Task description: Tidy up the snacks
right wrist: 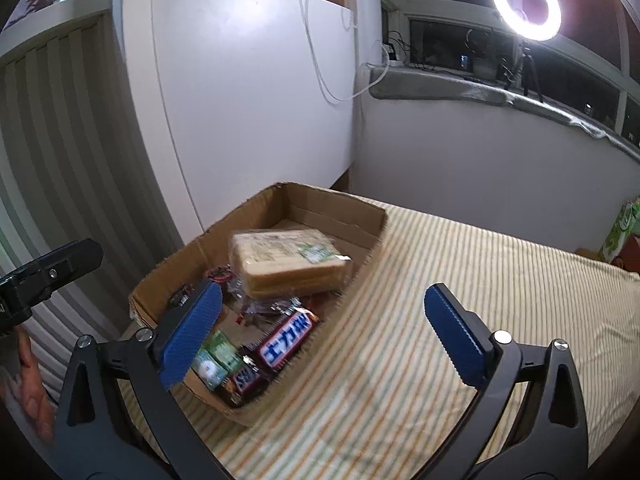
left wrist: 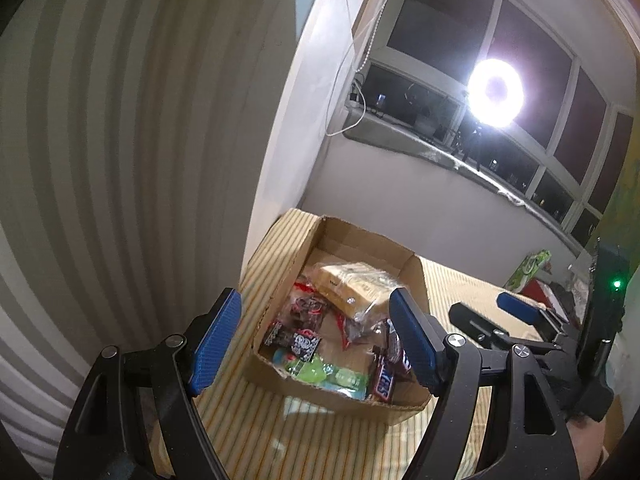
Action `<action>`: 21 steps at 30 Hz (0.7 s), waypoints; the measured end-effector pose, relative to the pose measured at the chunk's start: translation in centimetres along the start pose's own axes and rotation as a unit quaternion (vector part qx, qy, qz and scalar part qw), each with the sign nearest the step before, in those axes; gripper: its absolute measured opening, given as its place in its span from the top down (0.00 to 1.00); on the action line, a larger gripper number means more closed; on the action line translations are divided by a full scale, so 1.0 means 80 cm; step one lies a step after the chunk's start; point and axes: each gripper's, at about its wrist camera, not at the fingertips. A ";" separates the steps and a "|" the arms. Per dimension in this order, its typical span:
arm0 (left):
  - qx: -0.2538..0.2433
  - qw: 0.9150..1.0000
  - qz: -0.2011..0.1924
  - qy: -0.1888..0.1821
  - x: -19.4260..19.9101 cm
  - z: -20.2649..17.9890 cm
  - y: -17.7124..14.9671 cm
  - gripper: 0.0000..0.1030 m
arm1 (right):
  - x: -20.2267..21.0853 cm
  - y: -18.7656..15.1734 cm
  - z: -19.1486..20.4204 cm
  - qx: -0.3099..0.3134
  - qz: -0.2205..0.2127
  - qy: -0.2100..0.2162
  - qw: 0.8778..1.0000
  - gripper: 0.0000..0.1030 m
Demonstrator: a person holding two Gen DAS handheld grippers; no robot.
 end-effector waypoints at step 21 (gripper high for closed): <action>-0.128 0.989 0.046 -0.059 -0.049 -0.205 -0.061 0.26 | 0.109 -0.104 -0.226 -0.133 -0.014 -0.098 0.986 0.00</action>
Point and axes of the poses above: each gripper's, at about its wrist camera, not at the fingertips, and x roughly against the way its jaws point, z to its left, y to its top, and after that the axes turned 2 degrees about y, right-handed
